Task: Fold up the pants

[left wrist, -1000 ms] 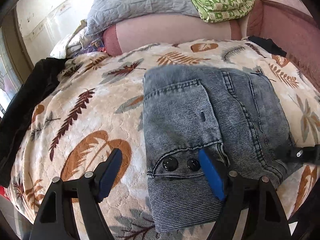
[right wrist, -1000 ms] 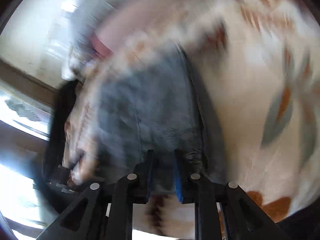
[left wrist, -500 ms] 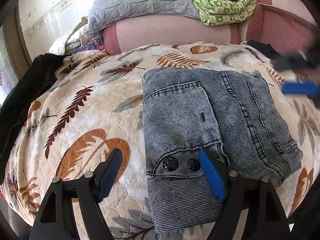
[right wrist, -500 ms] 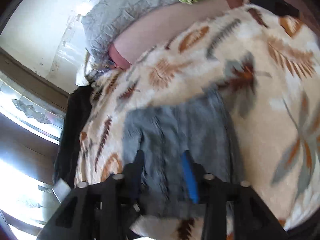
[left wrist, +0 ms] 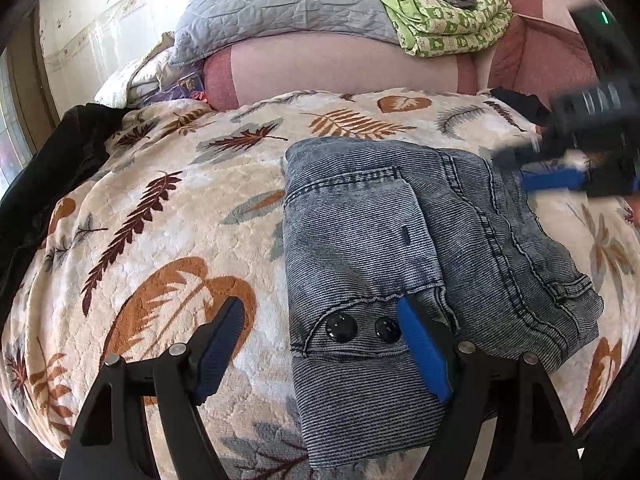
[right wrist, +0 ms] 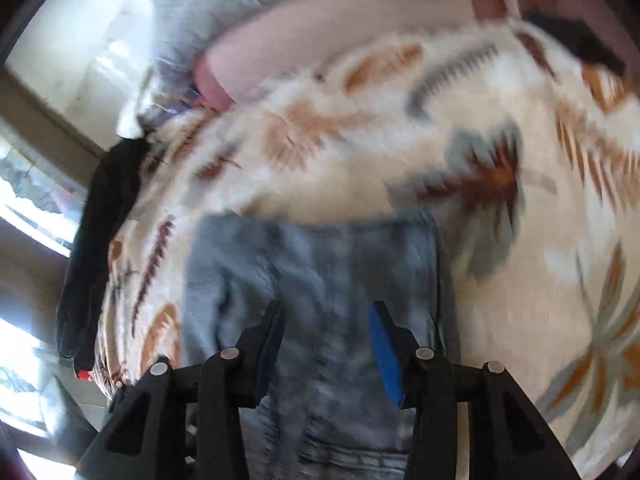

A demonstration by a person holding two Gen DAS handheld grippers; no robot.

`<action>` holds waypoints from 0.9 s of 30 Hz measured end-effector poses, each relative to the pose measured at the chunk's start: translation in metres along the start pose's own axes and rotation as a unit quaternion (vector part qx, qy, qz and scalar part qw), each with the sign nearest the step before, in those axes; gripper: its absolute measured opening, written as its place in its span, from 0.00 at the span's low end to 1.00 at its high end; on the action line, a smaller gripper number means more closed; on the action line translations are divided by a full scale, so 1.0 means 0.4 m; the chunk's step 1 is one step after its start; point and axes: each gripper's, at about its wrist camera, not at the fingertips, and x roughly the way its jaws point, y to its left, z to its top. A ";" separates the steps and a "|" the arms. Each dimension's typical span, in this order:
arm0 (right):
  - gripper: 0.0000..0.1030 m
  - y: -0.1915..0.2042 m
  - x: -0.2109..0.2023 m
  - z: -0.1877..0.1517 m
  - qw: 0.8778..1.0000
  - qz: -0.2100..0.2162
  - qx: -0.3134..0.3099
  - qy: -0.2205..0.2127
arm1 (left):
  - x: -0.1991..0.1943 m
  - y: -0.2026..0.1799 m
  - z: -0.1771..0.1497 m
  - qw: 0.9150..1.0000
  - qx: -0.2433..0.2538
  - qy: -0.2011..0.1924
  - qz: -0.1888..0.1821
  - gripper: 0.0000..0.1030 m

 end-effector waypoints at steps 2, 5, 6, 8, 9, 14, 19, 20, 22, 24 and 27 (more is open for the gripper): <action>0.53 -0.007 0.014 0.027 1.000 -0.007 0.007 -0.013 | 0.001 0.002 0.000 1.000 -0.001 0.001 -0.001 0.77; 0.71 -0.081 0.131 0.027 0.996 -0.074 0.019 0.042 | 0.000 0.002 0.000 1.000 -0.001 -0.001 -0.002 0.77; 0.75 -0.113 0.155 0.013 0.996 -0.054 0.044 0.054 | 0.001 0.000 -0.001 1.000 0.001 -0.001 -0.001 0.77; 0.74 -0.102 0.125 0.010 0.997 -0.056 0.025 0.045 | 0.000 0.003 -0.002 1.000 0.000 -0.003 -0.004 0.77; 0.74 -0.094 0.116 0.009 0.997 -0.061 0.023 0.049 | 0.000 0.005 -0.002 1.000 -0.001 -0.003 -0.006 0.77; 0.74 -0.046 0.017 -0.006 0.999 -0.045 -0.001 0.013 | 0.001 0.011 -0.002 1.000 -0.008 -0.001 -0.013 0.77; 0.76 -0.074 0.082 -0.105 0.996 -0.062 -0.012 0.069 | 0.004 0.022 0.000 0.999 -0.023 0.003 -0.029 0.79; 0.76 -0.072 0.074 -0.110 0.996 -0.063 -0.023 0.055 | 0.005 0.024 0.000 0.999 -0.027 0.005 -0.033 0.79; 0.76 -0.059 0.058 -0.104 0.995 -0.074 -0.022 0.059 | 0.000 0.029 0.001 0.999 -0.032 0.003 -0.037 0.79; 0.76 -0.047 0.044 -0.094 0.994 -0.076 -0.024 0.068 | -0.011 0.044 0.003 0.998 -0.045 0.001 -0.053 0.79; 0.76 -0.012 0.000 -0.083 0.995 -0.077 -0.045 0.052 | -0.047 0.114 0.004 0.988 -0.119 -0.019 -0.094 0.79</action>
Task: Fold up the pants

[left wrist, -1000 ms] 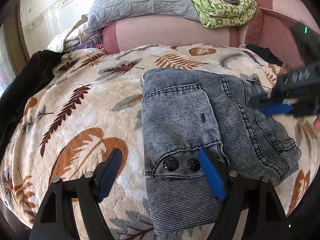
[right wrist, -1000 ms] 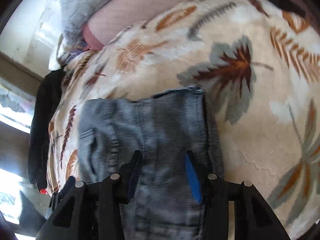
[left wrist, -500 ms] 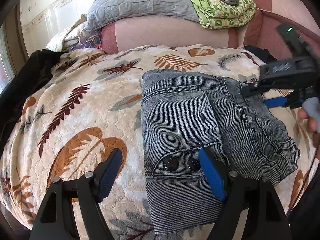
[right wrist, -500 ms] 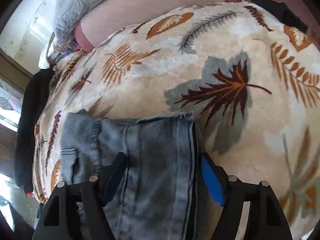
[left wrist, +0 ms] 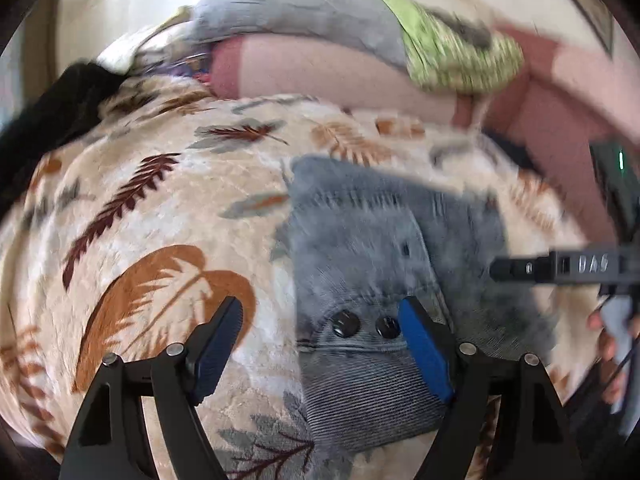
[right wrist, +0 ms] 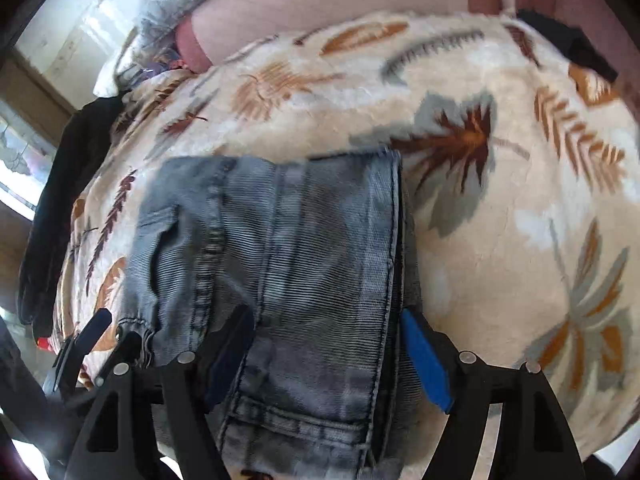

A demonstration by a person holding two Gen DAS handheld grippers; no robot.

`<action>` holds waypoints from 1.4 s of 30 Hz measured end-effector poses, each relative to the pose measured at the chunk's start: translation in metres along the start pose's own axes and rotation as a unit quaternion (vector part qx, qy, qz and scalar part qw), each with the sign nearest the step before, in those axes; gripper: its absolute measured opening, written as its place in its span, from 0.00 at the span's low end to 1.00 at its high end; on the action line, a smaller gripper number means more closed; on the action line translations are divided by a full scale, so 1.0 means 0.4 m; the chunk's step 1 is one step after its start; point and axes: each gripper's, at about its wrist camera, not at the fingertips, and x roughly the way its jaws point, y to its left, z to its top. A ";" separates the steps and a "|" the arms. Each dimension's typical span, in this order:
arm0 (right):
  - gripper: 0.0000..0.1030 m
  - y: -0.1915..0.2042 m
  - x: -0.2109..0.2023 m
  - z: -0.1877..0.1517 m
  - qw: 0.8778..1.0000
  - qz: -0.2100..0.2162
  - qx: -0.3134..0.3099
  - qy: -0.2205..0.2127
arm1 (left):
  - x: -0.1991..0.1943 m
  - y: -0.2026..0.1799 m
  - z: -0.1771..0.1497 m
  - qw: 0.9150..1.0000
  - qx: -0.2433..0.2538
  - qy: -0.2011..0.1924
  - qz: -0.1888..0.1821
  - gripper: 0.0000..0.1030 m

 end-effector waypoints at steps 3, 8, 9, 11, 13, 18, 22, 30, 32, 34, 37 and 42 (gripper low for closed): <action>0.76 0.052 -0.074 0.048 0.999 0.014 -0.026 -0.023 | -0.003 0.086 0.008 0.994 -0.105 0.012 -0.040 0.79; 0.77 0.260 -0.090 0.186 0.989 0.030 -0.144 0.005 | 0.057 0.131 -0.002 0.972 -0.189 0.077 -0.114 0.79; 0.77 0.297 -0.064 0.214 0.986 0.029 -0.161 0.018 | 0.066 0.125 -0.004 0.970 -0.190 0.086 -0.123 0.79; 0.77 0.385 0.013 0.277 0.979 0.010 -0.193 0.059 | 0.079 0.104 -0.009 0.968 -0.183 0.101 -0.138 0.79; 0.77 0.442 0.094 0.315 0.972 -0.005 -0.212 0.099 | 0.085 0.086 -0.011 0.966 -0.174 0.110 -0.154 0.79; 0.77 0.512 0.299 0.349 0.950 -0.079 -0.250 0.171 | 0.114 0.071 -0.007 0.962 -0.166 0.130 -0.176 0.77; 0.22 0.501 0.360 0.316 0.937 -0.090 -0.256 0.219 | 0.123 0.057 -0.002 0.966 -0.147 0.138 -0.165 0.53; 0.13 0.377 0.282 0.352 0.985 -0.044 -0.132 0.107 | 0.110 -0.017 0.010 0.982 -0.082 0.117 -0.122 0.46; 0.14 0.329 0.254 0.374 0.993 -0.055 -0.083 0.056 | 0.111 -0.014 0.007 0.981 -0.088 0.118 -0.124 0.46; 0.17 0.302 0.196 0.380 0.996 -0.056 -0.072 0.011 | 0.111 -0.010 0.004 0.981 -0.091 0.117 -0.128 0.48; 0.18 0.277 0.118 0.340 0.997 -0.003 -0.072 0.023 | 0.105 0.000 0.002 0.980 -0.100 0.114 -0.131 0.50; 0.48 0.192 0.063 0.204 0.996 0.010 -0.073 0.042 | 0.058 0.024 0.008 0.982 -0.106 0.082 -0.131 0.58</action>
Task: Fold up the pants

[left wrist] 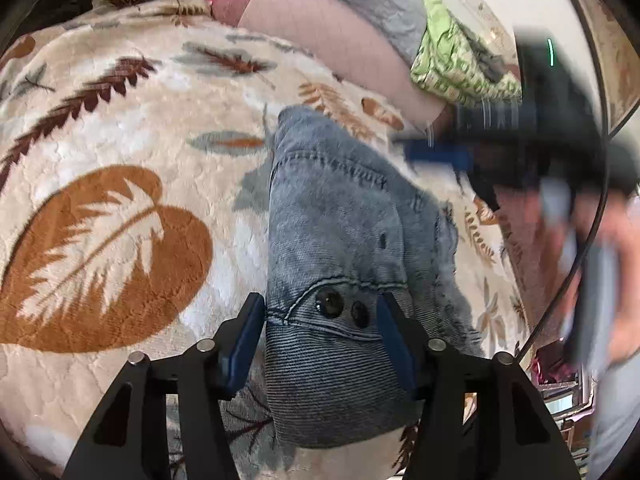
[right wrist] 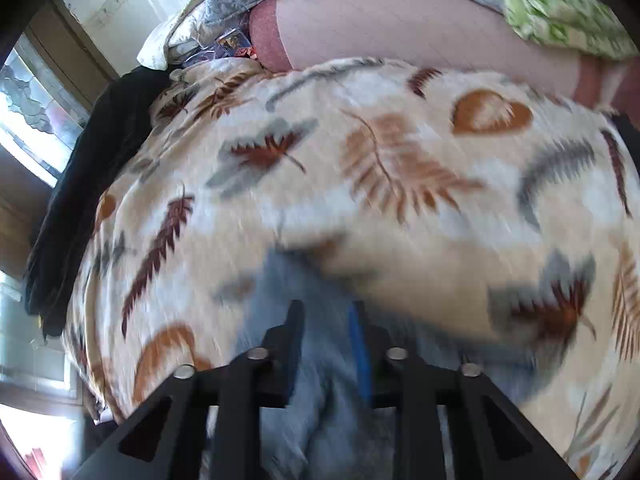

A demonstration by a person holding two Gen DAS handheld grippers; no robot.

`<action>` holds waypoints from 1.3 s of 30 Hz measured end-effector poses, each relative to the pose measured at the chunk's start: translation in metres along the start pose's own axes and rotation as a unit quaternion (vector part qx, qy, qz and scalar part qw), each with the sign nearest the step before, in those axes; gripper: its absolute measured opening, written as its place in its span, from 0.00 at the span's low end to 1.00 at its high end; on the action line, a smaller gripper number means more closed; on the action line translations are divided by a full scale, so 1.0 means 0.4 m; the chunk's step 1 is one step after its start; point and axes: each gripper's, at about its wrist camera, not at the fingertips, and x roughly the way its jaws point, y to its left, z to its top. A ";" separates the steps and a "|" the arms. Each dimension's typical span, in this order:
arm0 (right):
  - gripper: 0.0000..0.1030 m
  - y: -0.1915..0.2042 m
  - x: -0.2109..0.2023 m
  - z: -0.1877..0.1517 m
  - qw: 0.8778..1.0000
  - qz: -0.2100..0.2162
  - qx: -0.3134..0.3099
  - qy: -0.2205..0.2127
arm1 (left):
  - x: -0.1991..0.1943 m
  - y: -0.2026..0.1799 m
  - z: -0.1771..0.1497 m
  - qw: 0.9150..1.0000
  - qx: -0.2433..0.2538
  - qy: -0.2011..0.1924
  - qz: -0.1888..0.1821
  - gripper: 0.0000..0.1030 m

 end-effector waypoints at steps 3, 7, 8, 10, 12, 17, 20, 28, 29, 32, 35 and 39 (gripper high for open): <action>0.38 -0.094 0.058 -0.064 0.999 0.030 0.019 0.030 | -0.040 0.004 0.001 0.999 0.012 -0.042 0.010 0.64; 0.41 -0.095 -0.054 -0.107 0.998 0.047 0.033 -0.024 | -0.056 0.015 -0.008 0.997 0.031 -0.065 0.020 0.67; 0.44 -0.098 -0.081 -0.126 0.997 0.061 0.039 -0.035 | -0.050 0.014 -0.010 0.997 0.035 -0.063 0.025 0.67; 0.57 -0.114 -0.106 -0.174 0.995 0.074 0.050 -0.049 | -0.045 0.015 -0.014 0.997 0.040 -0.057 0.035 0.67; 0.64 -0.132 -0.077 -0.228 0.997 0.050 0.050 -0.027 | -0.037 0.013 -0.018 0.997 0.041 -0.053 0.042 0.67; 0.64 -0.135 -0.057 -0.316 0.999 0.003 0.015 -0.033 | 0.013 0.003 -0.041 0.995 0.058 -0.020 0.085 0.71; 0.64 -0.118 -0.119 -0.355 0.996 0.003 0.017 -0.087 | 0.006 0.014 -0.042 0.995 0.051 -0.024 0.083 0.74; 0.74 -0.170 -0.082 -0.415 0.995 0.020 0.065 -0.067 | -0.004 0.010 -0.049 0.994 0.059 -0.026 0.088 0.75; 0.74 -0.174 -0.093 -0.412 0.995 0.023 0.068 -0.072 | -0.005 0.011 -0.047 0.994 0.057 -0.025 0.088 0.75; 0.74 -0.195 -0.119 -0.410 0.992 0.032 0.081 -0.087 | -0.009 0.011 -0.044 0.995 0.054 -0.024 0.086 0.75; 0.74 -0.232 -0.123 -0.397 0.987 0.051 0.120 -0.091 | -0.013 0.007 -0.044 0.994 0.055 -0.026 0.085 0.75; 0.74 -0.300 -0.121 -0.384 0.978 0.100 0.167 -0.078 | -0.041 0.014 -0.028 0.996 0.045 -0.041 0.057 0.75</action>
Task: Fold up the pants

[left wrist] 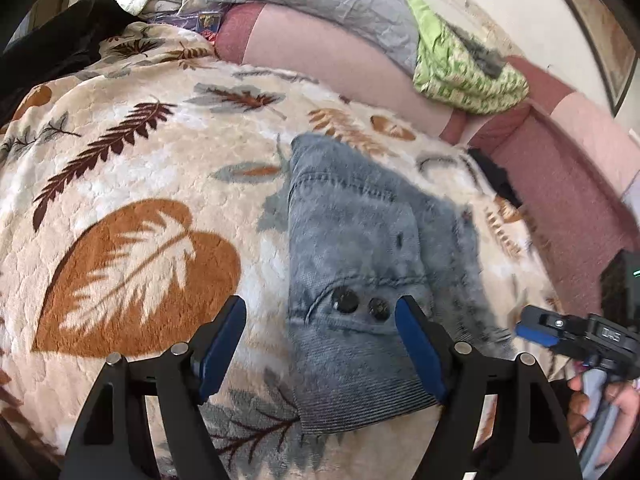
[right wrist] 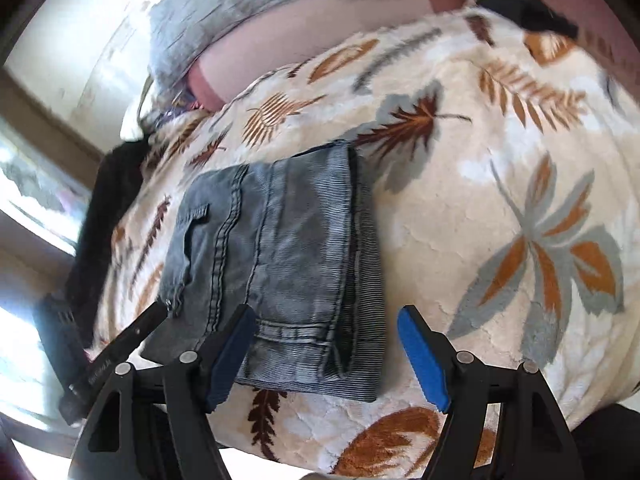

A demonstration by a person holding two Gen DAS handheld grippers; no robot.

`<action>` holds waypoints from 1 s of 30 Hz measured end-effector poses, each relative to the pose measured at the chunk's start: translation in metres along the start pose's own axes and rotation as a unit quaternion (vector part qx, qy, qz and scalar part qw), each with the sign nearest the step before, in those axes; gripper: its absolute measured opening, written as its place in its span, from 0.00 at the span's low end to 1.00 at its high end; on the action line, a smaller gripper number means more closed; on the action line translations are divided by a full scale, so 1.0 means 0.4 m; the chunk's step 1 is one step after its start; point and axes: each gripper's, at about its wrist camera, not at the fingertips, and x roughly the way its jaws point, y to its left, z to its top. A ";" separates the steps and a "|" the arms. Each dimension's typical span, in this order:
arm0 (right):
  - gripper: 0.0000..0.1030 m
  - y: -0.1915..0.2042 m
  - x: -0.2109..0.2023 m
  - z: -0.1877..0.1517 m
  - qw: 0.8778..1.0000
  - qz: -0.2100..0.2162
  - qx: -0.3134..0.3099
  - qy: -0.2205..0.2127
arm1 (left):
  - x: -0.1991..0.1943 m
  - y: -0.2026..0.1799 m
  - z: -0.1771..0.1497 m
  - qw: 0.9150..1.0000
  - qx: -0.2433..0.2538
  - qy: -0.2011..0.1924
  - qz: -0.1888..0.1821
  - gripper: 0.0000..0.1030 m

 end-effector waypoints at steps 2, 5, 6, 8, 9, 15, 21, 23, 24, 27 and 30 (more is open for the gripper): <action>0.74 -0.018 0.007 0.022 0.999 0.027 0.018 0.014 | -0.008 0.021 0.020 1.000 -0.023 -0.005 -0.014 0.75; 0.74 -0.043 0.034 0.065 0.997 0.051 0.037 0.035 | 0.015 0.053 0.052 0.996 -0.065 0.020 -0.054 0.75; 0.74 -0.053 0.053 0.084 0.996 0.060 0.050 0.045 | 0.023 0.059 0.059 0.995 -0.075 0.026 -0.064 0.75; 0.74 -0.055 0.081 0.104 0.993 0.077 0.054 0.066 | 0.045 0.061 0.072 0.993 -0.085 0.045 -0.072 0.75; 0.74 -0.052 0.096 0.112 0.993 0.078 0.051 0.070 | 0.057 0.058 0.080 0.992 -0.083 0.052 -0.076 0.75; 0.75 -0.040 0.173 0.129 0.991 0.069 0.047 0.100 | 0.142 0.032 0.097 0.987 -0.067 0.117 -0.083 0.75; 0.49 -0.020 0.189 0.127 0.992 0.053 0.037 0.111 | 0.171 0.003 0.100 0.987 -0.048 0.125 -0.095 0.74; 0.42 -0.015 0.198 0.126 0.993 0.035 0.027 0.110 | 0.176 -0.007 0.097 0.988 -0.036 0.124 -0.079 0.62; 0.36 -0.016 0.201 0.125 0.993 0.028 0.026 0.109 | 0.179 -0.009 0.096 0.989 -0.031 0.124 -0.069 0.56; 0.20 0.005 0.191 0.119 0.995 0.009 0.001 0.100 | 0.168 -0.009 0.097 0.991 -0.019 0.121 -0.053 0.39; 0.15 0.060 0.171 0.109 0.995 -0.021 -0.042 0.083 | 0.146 -0.031 0.098 0.994 0.020 0.109 -0.026 0.28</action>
